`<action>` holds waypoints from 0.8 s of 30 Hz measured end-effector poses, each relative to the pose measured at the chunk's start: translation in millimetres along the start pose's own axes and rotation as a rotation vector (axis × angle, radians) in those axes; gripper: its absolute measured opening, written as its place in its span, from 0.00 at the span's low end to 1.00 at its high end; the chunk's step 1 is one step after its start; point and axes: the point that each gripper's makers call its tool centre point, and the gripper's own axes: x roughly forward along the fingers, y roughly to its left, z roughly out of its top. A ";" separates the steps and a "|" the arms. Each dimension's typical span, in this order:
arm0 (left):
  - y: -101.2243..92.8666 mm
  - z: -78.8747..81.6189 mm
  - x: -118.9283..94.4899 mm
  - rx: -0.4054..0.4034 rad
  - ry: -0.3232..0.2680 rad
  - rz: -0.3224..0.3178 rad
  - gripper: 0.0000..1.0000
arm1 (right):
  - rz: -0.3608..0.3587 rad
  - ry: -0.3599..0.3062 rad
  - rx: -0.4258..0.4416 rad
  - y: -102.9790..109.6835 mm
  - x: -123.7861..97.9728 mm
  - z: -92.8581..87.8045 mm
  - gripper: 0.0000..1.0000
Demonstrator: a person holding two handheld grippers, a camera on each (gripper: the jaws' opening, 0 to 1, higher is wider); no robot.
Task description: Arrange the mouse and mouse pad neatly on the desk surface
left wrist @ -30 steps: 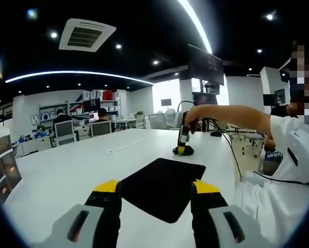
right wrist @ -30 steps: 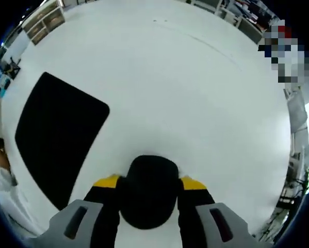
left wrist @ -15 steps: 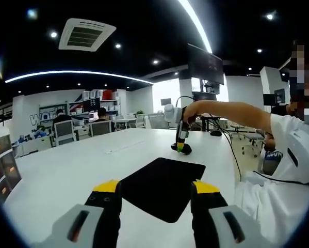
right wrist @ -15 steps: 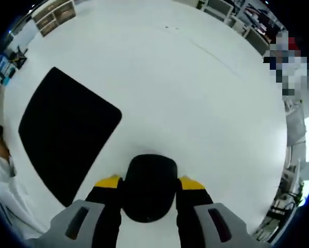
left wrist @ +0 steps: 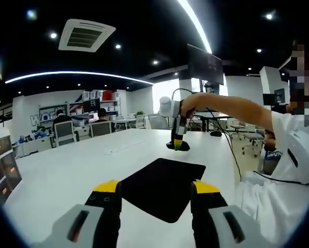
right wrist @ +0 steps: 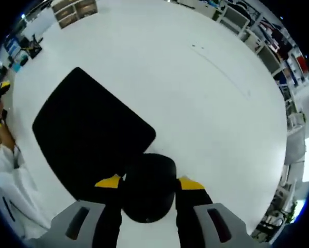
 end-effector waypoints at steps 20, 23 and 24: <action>1.1 -0.5 -1.3 0.001 0.002 -0.003 0.54 | 0.105 0.016 -0.223 77.0 8.7 49.2 0.38; -0.2 -0.5 -1.3 -0.002 -0.001 -0.004 0.54 | 0.111 0.024 -0.241 92.7 12.7 57.1 0.38; -0.1 -0.6 -1.5 -0.001 0.000 -0.003 0.54 | 0.111 0.029 -0.252 95.9 14.0 59.6 0.38</action>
